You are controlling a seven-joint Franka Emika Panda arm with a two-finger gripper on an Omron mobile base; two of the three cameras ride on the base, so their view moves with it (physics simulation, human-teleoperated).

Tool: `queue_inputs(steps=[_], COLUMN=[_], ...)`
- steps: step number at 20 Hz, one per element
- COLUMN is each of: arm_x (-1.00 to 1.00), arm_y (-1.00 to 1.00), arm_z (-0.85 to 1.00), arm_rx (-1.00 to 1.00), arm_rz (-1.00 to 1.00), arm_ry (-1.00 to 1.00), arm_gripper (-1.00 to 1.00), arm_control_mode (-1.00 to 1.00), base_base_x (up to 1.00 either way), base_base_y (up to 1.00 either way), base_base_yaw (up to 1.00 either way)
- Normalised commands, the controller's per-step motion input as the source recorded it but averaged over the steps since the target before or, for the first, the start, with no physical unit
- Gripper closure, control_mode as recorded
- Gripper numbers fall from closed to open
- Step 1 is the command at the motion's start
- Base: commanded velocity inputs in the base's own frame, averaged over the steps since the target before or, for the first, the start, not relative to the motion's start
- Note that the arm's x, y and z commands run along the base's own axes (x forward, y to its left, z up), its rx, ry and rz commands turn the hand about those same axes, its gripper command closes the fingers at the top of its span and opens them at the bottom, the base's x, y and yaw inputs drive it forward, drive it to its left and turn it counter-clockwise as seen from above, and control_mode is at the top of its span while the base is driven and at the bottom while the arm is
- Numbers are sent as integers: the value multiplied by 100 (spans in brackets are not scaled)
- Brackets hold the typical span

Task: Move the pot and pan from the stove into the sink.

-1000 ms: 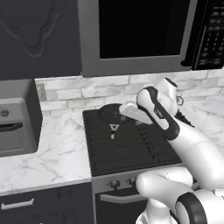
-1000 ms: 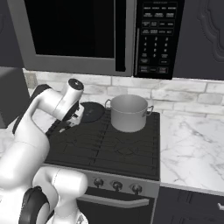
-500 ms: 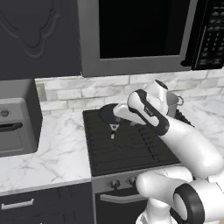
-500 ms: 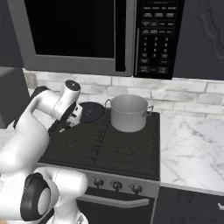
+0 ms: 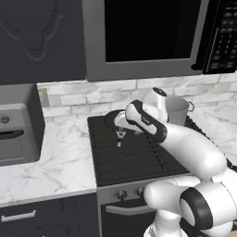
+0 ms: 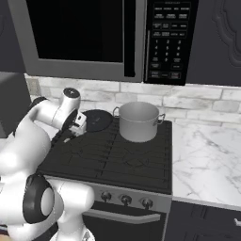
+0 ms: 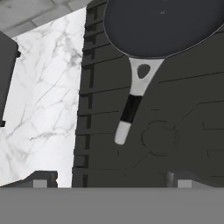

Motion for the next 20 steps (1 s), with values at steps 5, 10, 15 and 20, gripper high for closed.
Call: queue_inputs(steps=[5, 10, 15, 20], arm_x=[11, 2, 6, 17], arm_y=[6, 0, 0, 0], arm_z=[-33, -24, -15, -16], arm_rx=[-2, 0, -1, -4], arm_rz=[-3, -1, -2, 0], arm_ry=[1, 0, 0, 0], arm_gripper=[-100, -100, -100, -100], arm_control_mode=[-100, -100, -100, -100], base_base_x=[0, 0, 0, 0], base_base_y=[0, 0, 0, 0], base_base_yaw=[0, 0, 0, 0])
